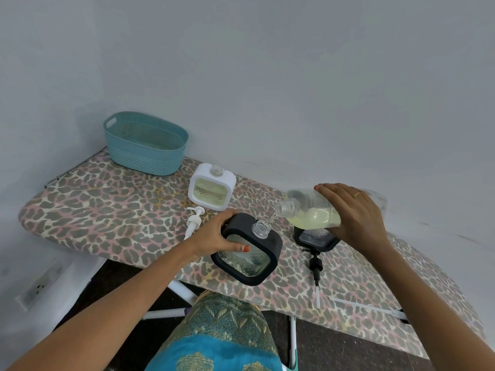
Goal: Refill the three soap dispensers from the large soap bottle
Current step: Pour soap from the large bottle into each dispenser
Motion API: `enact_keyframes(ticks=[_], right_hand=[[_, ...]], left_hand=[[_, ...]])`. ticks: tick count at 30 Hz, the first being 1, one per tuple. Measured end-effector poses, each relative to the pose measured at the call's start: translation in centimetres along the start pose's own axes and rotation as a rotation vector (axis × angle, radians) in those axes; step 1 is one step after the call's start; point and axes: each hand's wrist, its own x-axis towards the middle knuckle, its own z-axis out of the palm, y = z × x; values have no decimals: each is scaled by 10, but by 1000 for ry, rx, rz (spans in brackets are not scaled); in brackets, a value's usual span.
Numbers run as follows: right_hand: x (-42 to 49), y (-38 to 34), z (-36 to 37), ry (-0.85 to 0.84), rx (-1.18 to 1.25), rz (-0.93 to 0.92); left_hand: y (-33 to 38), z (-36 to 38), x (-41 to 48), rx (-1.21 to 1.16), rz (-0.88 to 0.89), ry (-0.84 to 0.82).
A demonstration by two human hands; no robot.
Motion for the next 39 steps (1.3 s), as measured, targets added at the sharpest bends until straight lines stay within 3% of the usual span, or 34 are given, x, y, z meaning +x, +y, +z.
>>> enact_keyframes(ticks=[39], right_hand=[[-2, 1, -8, -15, -8, 3]], left_hand=[[4, 6, 1, -30, 22, -7]])
